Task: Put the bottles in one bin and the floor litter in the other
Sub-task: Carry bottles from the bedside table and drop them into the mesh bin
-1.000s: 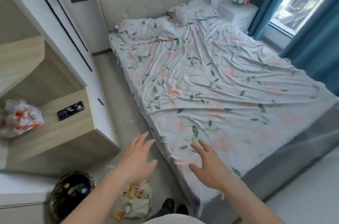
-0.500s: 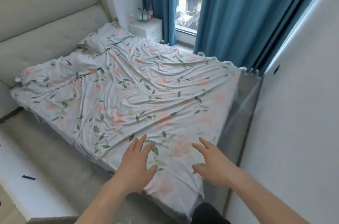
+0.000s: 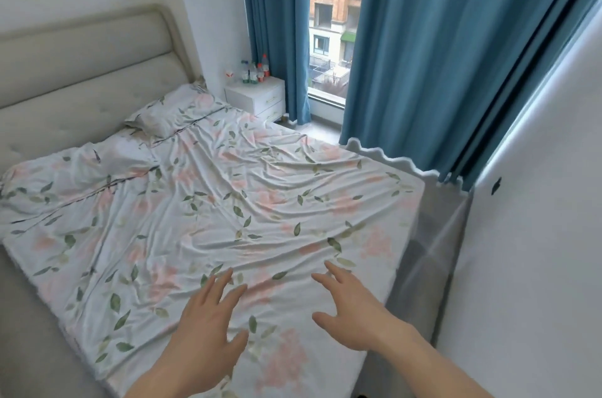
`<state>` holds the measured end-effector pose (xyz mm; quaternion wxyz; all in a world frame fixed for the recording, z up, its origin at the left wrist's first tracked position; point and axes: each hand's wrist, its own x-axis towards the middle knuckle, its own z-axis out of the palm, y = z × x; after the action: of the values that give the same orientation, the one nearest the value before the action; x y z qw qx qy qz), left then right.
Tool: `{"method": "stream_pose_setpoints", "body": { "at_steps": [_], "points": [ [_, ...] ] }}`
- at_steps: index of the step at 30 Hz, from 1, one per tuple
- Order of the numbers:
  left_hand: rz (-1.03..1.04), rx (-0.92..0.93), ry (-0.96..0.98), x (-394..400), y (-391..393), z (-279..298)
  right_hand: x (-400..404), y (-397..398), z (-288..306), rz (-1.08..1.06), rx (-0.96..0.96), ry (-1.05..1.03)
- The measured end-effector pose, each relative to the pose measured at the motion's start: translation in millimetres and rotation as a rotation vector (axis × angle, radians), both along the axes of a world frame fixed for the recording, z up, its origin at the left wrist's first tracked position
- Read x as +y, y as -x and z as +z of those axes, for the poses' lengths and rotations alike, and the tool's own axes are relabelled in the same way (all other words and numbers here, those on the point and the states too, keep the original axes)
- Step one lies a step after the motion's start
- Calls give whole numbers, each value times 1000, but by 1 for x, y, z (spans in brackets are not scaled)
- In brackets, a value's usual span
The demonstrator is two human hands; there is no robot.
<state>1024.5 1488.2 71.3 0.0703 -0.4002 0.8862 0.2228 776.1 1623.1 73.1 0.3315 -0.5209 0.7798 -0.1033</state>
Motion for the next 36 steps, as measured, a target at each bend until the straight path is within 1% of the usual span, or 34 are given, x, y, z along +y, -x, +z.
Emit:
{"method": "stream_pose_setpoints", "body": {
  "at_steps": [4, 7, 10, 17, 22, 26, 29, 32, 36],
  "points": [
    [126, 0, -15, -21, 81, 1, -50, 94, -3, 74, -5, 13],
    [220, 64, -37, -30, 135, 10, -75, 150, 3, 129, -30, 8],
    [256, 100, -20, -39, 177, 21, -96, 194, 14, 158, -34, 17],
    [281, 69, 5, -63, 212, 35, -115, 248, 32, 148, -52, 45],
    [252, 89, 46, -77, 228, 28, -117, 264, 28, 123, -52, 114],
    [235, 76, 19, -83, 251, 28, -120, 292, 28, 118, -56, 99],
    [251, 75, 34, -97, 283, 33, -138, 330, 34, 127, -66, 119],
    [288, 72, 49, -113, 326, 30, -167, 379, 30, 165, -31, 124],
    [363, 60, 36, -133, 404, 12, -202, 455, 13, 239, -57, 104]
  ]
}}
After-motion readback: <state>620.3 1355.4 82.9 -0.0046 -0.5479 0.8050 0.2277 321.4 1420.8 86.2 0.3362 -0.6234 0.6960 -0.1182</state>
